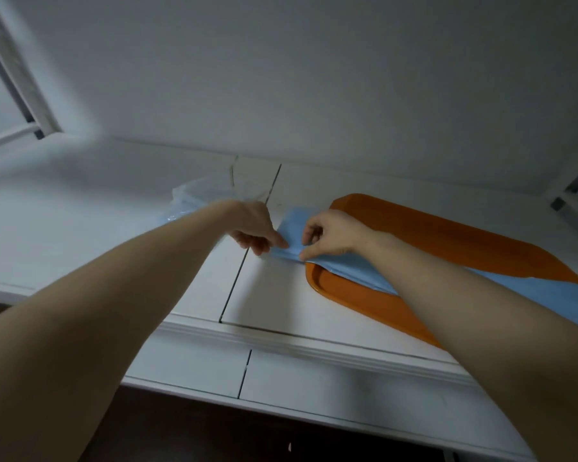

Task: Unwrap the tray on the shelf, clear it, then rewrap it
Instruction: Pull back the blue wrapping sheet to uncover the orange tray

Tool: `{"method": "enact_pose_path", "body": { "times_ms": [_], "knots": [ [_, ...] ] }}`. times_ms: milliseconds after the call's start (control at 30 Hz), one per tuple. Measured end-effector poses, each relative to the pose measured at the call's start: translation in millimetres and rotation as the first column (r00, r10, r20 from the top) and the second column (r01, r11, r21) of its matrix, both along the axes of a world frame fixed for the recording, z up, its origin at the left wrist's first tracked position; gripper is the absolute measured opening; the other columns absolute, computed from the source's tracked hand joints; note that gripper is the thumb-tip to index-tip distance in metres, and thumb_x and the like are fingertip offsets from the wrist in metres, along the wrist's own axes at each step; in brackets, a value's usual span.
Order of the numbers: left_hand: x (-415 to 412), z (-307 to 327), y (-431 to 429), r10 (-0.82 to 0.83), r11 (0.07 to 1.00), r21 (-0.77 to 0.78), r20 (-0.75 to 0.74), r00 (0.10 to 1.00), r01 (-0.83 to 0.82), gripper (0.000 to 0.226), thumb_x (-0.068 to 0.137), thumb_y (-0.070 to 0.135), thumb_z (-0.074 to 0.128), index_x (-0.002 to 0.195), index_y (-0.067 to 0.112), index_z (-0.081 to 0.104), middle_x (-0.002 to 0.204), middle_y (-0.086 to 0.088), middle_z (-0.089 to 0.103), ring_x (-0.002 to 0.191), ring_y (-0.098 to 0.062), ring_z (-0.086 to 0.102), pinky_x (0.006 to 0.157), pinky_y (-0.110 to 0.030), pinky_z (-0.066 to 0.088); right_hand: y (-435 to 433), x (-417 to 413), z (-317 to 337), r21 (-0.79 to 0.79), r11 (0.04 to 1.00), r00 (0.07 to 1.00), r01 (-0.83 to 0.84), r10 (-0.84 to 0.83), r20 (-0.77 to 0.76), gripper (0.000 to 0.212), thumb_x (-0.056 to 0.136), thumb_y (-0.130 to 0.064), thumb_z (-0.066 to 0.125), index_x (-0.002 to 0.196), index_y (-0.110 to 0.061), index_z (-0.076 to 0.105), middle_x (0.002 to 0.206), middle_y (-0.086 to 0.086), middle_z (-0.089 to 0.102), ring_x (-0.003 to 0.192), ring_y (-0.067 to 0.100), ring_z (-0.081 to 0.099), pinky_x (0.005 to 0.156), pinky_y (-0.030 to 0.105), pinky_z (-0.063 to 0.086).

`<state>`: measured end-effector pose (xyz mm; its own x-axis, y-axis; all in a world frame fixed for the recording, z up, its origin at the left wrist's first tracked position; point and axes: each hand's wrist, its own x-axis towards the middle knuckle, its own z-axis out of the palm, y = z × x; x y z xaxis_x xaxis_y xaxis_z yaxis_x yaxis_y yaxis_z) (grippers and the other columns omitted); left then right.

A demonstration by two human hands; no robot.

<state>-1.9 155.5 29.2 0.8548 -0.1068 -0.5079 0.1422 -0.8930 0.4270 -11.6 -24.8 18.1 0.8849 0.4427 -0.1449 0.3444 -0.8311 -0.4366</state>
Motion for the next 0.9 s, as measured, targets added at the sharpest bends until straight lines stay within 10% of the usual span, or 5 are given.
{"method": "enact_pose_path", "body": {
  "times_ms": [400,667,800,900],
  "knots": [
    [-7,14,20,-0.009,1.000,-0.023,0.048,0.999,0.010,0.024,0.076,0.019,0.074,0.096,0.005,0.071,0.077,-0.001,0.070,0.078,-0.012,0.065,0.061,-0.020,0.046,6,-15,7,-0.102,0.995,0.995,0.015,-0.005,0.098,0.011,0.081,-0.022,0.064,0.089,-0.016,0.070,0.095,0.001,0.070,0.091,0.017,0.064,0.081,0.035,0.054],
    [-26,8,-5,-0.108,0.987,0.136,0.156,0.982,0.087,0.047,0.079,0.001,0.058,0.126,0.007,0.053,0.092,-0.009,0.057,0.068,-0.022,0.052,0.052,-0.022,0.044,24,-33,-3,-0.420,0.908,0.929,-0.007,0.161,0.334,0.056,0.074,-0.047,0.068,0.118,-0.017,0.051,0.116,0.004,0.051,0.107,0.022,0.050,0.079,0.034,0.043],
    [-23,-1,-7,0.240,0.970,0.004,0.120,0.963,-0.242,0.019,0.092,0.008,0.037,0.089,-0.003,0.053,0.068,-0.015,0.060,0.055,-0.024,0.055,0.052,-0.028,0.047,36,-39,-9,-0.474,0.880,0.901,0.031,0.180,0.395,0.042,0.084,-0.025,0.061,0.123,-0.015,0.048,0.119,0.008,0.053,0.109,0.027,0.053,0.080,0.036,0.045],
    [-21,3,-2,0.475,0.844,-0.232,-0.095,0.875,-0.483,0.051,0.099,0.042,0.031,0.106,-0.004,0.051,0.071,-0.022,0.064,0.060,-0.029,0.061,0.059,-0.031,0.051,37,-40,-12,-0.388,0.917,0.902,0.096,0.085,0.424,0.028,0.094,-0.014,0.043,0.122,-0.013,0.051,0.115,0.009,0.059,0.103,0.029,0.058,0.071,0.036,0.042]
  ]
}}
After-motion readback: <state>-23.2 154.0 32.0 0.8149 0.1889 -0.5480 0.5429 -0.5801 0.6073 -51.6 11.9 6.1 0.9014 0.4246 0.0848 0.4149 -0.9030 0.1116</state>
